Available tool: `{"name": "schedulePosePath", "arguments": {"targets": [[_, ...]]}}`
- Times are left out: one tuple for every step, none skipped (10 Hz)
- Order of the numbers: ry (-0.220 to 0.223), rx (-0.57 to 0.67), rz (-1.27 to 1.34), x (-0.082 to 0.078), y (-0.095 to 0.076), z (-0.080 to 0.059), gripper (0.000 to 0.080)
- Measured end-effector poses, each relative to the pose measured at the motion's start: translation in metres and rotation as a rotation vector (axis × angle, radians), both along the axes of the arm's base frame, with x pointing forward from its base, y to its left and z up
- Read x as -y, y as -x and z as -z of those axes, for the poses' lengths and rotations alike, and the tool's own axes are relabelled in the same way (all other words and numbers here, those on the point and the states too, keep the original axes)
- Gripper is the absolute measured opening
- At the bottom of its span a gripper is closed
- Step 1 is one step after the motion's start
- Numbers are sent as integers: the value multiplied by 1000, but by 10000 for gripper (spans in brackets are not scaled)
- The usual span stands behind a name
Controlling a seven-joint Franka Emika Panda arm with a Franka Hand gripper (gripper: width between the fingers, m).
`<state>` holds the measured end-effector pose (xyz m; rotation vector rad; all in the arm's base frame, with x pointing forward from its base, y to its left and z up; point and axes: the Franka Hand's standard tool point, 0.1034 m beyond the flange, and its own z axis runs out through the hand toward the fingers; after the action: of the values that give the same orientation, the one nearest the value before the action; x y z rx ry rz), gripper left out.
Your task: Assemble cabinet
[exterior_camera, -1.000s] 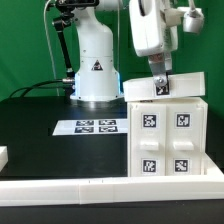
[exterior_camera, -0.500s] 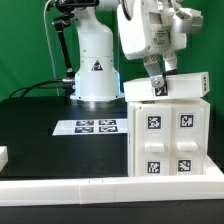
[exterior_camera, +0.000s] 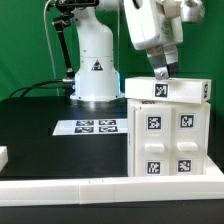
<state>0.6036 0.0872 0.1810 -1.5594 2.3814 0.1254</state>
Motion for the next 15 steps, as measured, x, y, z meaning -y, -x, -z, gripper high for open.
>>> {"name": "schedulePosePath", "arguments": {"targets": [[-3,11,-2,-1,-2,-6,793],[-4,16,-7,-1,-2,-7,798],[4,22,-41,-1,-2,-6,798],[4,20,-41,-1,-2,-5,797],[8,22,-57,-1,-1,-4,797],[49,45,-247,-1,0,-4,797],[65,57,-389,-4,-1,-4,797],[78,73,-508,-7,-2,-5,797],[96,92,-656,-9,-3,-4,797],[111,104,-803,-13,-3,-3,797],[122,104,-924,-18,-4,-2,797],[131,118,-1009,-19,-5,-1,797],[142,139,-1086,-18,-5,-1,797],[149,153,-1143,-18,-5,0,797],[155,165,-1186,-18,-5,0,797]]}}
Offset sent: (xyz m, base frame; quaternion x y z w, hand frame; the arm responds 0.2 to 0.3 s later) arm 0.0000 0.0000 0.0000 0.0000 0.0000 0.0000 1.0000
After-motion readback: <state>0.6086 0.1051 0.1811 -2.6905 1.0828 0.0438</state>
